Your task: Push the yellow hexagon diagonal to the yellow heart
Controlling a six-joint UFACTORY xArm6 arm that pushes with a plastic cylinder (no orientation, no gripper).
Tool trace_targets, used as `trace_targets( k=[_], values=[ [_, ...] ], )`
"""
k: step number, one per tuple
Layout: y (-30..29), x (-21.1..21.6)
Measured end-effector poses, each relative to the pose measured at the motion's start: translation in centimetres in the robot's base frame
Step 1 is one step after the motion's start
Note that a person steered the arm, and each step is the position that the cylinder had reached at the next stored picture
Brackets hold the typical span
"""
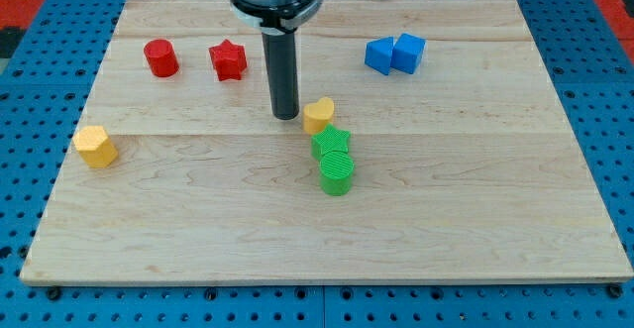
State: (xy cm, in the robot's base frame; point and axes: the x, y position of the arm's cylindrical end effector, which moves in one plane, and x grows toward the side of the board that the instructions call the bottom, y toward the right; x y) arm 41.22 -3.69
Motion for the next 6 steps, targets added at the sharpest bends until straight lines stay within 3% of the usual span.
trace_targets(
  k=[1,3,4,6],
  values=[
    [-3.0,-0.2],
    [-23.9,-1.8],
    [-26.8,-1.5],
    [-14.9,8.2]
  ],
)
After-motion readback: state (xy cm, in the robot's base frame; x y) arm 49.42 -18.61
